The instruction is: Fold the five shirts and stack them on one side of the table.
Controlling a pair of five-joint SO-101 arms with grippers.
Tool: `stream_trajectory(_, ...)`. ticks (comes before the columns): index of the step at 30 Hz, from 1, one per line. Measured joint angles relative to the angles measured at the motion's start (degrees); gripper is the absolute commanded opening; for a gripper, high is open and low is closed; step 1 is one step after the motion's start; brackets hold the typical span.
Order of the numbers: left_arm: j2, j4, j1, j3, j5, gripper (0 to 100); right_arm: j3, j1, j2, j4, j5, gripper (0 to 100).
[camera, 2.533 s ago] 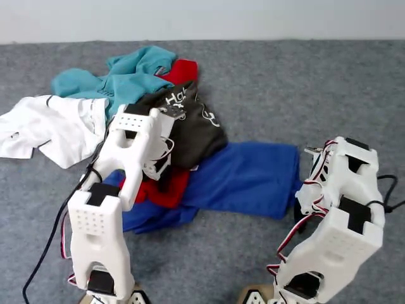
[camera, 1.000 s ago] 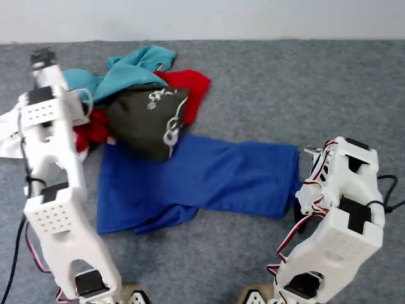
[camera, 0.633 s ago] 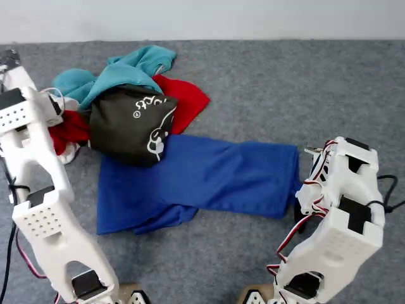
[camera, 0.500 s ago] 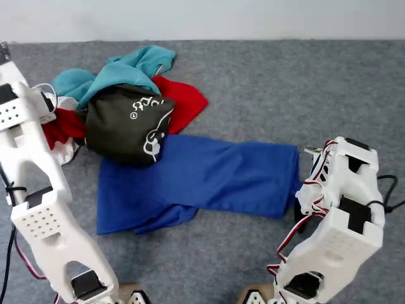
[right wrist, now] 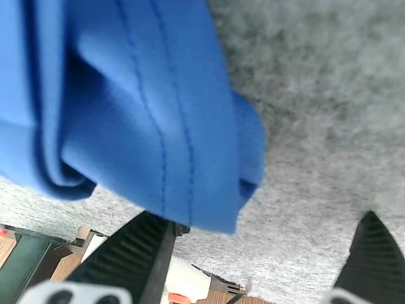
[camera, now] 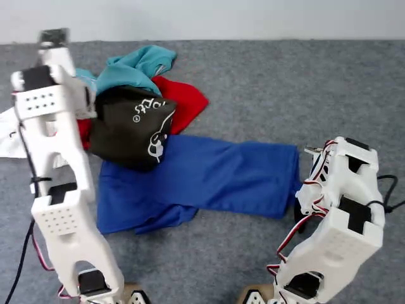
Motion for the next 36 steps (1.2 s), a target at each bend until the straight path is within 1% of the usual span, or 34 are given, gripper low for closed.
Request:
stream_trajectory(4,-0.2,0.0,4.0,2.6,-3.3,20,0.0,0.0,0.0,0.0,0.0,39.4)
stream_trajectory(9,-0.4,0.0,8.6,3.0,-3.3,20,0.0,0.0,0.0,0.0,0.0,39.4)
stream_trajectory(17,-0.4,0.0,20.7,3.3,-1.7,20,0.0,0.0,0.0,0.0,0.0,39.4)
stream_trajectory(21,-0.3,-0.4,24.0,4.0,-1.4,20,0.0,0.0,0.0,0.0,0.0,39.4)
stream_trajectory(24,2.6,-4.1,23.8,4.4,-1.4,20,0.0,0.0,0.0,0.0,0.0,39.4)
stream_trajectory(29,12.5,-10.7,20.7,4.1,-1.4,20,0.0,0.0,0.0,0.0,0.0,39.4)
stream_trajectory(33,17.1,-11.4,16.1,0.1,-1.1,20,0.0,0.0,0.0,0.0,0.0,39.4)
stream_trajectory(36,19.8,-11.4,11.5,-2.8,1.3,20,0.0,0.0,0.0,0.0,0.0,39.4)
